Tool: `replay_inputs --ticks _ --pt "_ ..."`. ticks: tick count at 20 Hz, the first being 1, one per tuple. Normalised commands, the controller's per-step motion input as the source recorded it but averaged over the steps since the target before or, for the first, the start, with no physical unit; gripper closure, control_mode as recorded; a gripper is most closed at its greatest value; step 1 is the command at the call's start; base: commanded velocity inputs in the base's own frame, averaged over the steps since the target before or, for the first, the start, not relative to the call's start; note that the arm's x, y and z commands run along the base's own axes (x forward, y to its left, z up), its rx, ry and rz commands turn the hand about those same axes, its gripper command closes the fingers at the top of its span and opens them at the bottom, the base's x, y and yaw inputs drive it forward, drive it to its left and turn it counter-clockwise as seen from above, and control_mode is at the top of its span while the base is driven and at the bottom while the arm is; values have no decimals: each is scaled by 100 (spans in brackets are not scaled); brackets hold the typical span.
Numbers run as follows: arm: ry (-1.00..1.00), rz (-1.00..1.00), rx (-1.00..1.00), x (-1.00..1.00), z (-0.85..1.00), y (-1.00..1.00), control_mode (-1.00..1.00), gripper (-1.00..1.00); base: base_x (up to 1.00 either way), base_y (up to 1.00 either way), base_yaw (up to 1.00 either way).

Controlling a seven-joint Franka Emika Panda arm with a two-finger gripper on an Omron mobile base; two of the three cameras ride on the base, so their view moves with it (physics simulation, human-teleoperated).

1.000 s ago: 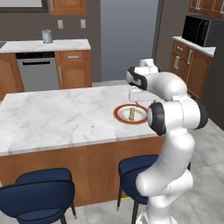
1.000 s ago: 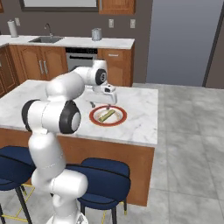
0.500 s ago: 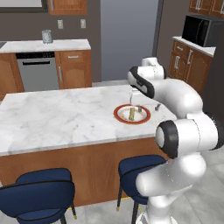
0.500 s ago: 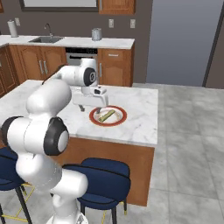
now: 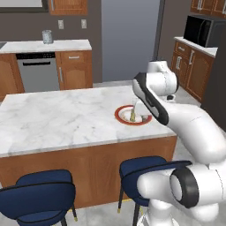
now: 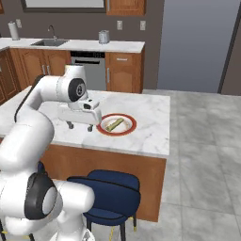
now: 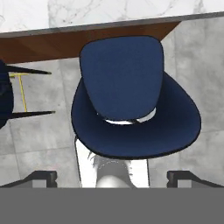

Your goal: Retrieve the butter from the fridge and place it on a plate on the dining table. Then retrieve the butter knife by the fridge and place it near the plate.

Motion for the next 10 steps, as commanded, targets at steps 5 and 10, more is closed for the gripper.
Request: replay_inputs --ticks 5,10 --pt "-6 7 1 -83 39 0 -100 -100 0 0 0" --pt "0 2 0 -25 14 0 -100 -100 0 0 0"
